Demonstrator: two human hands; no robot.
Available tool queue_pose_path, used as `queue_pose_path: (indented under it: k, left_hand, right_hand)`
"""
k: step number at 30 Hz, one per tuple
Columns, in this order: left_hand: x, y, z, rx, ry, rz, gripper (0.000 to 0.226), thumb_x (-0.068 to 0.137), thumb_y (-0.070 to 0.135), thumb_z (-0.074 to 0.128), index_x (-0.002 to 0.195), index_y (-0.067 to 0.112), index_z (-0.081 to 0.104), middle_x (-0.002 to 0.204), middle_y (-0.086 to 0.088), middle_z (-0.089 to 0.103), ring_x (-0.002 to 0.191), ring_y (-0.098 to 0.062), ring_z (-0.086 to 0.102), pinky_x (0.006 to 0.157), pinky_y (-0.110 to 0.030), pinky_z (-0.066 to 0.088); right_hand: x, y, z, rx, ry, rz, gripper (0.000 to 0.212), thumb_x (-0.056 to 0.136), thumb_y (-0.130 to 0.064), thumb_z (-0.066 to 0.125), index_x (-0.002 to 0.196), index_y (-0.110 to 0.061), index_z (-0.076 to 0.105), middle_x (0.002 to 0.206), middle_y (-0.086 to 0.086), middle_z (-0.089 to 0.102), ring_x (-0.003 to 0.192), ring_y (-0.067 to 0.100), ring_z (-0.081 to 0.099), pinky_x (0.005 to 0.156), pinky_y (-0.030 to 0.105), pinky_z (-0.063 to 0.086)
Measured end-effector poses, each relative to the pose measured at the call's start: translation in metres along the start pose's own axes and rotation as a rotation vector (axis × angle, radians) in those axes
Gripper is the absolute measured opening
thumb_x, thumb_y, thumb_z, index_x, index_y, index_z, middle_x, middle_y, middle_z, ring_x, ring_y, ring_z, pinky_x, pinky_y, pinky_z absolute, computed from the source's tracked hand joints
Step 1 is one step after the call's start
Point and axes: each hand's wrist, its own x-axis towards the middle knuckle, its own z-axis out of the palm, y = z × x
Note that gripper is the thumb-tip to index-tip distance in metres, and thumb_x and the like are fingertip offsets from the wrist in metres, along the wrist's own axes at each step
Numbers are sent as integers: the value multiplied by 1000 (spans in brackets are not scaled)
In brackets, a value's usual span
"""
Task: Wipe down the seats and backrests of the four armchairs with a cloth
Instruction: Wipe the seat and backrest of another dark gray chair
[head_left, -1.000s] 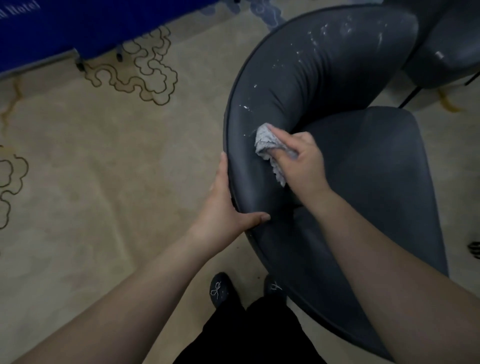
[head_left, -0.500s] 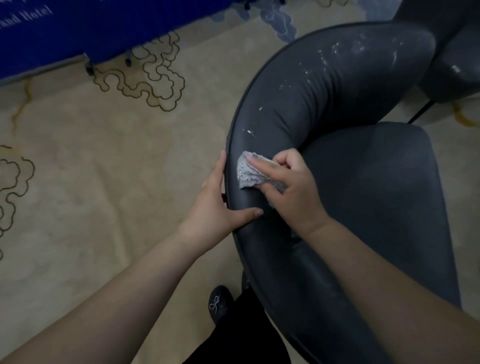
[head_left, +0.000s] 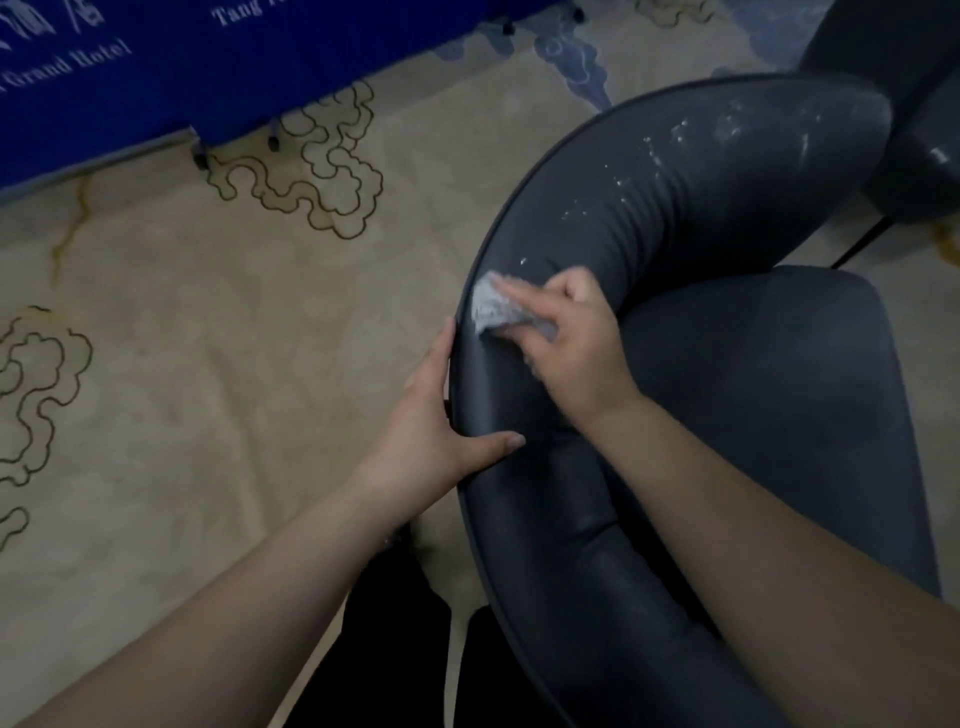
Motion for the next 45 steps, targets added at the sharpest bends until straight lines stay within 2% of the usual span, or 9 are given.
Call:
queue_pose_path:
  k: [4,8,15,22,28,34,38,41,45]
  left_hand:
    - [18,2,-6,0,-25,9,118,64,30,87,154,27,10,155,13,25,137,-9,34,111,-36,36]
    - [39,3,-14,-36,-89,11,119,63,26,88,153,27,11,153,14,29,135,-10,40,109,-37,39]
    - [82,11,-29,30,-197,85,123,62,37,87,154,30,6,156,15,21,139,-5,31,112,-35,35]
    - [126,23,-44,122,-319,132,121,61,41,86,152,38,6,150,18,34,127,-9,47,103,-33,45]
    - [150,31,-44,177,-369,171,123,61,45,85,153,34,5,154,15,27,131,-12,43,106,-35,42]
    - [183,46,-40,147,-379,147,117,64,38,85,153,31,10,151,12,35,131,-10,44,107,-36,41]
    - [204,58,-36,208,-389,163,114,65,40,84,153,31,13,149,13,37,128,-13,48,104,-37,44]
    - [220,64,-35,258,-394,195,111,66,41,83,153,31,15,150,12,36,130,-13,46,106,-36,41]
    - [239,71,-33,270,-423,222,111,66,34,86,153,28,17,150,9,38,131,-12,44,109,-34,39]
  right_hand:
    - [56,5,0,42,84,178,41,79,-15,75,116,-27,66,91,2,38,70,24,54,68,27,52]
    - [11,-3,-4,-55,7,13,44,78,-14,69,120,-24,65,86,3,39,75,19,49,74,24,46]
    - [85,20,-7,-60,176,247,38,79,-14,73,116,-22,67,88,0,37,75,26,53,79,43,52]
    - [44,5,4,0,245,261,44,76,-21,70,118,-32,64,85,-1,40,75,4,47,77,11,41]
    - [112,42,-9,-28,408,440,39,80,-12,73,114,-28,68,91,-1,37,83,20,53,82,32,51]
    - [63,32,2,70,425,340,48,79,-10,70,119,-36,62,85,-11,35,77,2,48,79,12,44]
    - [100,59,-23,-13,429,376,48,81,-3,68,119,-33,62,86,-9,33,77,5,46,76,15,47]
    - [130,76,-43,-13,476,415,41,82,-6,70,119,-24,65,88,-8,34,78,-1,45,80,4,38]
    - [101,66,-23,93,505,415,44,81,-9,70,118,-32,63,87,-10,35,72,7,49,72,16,47]
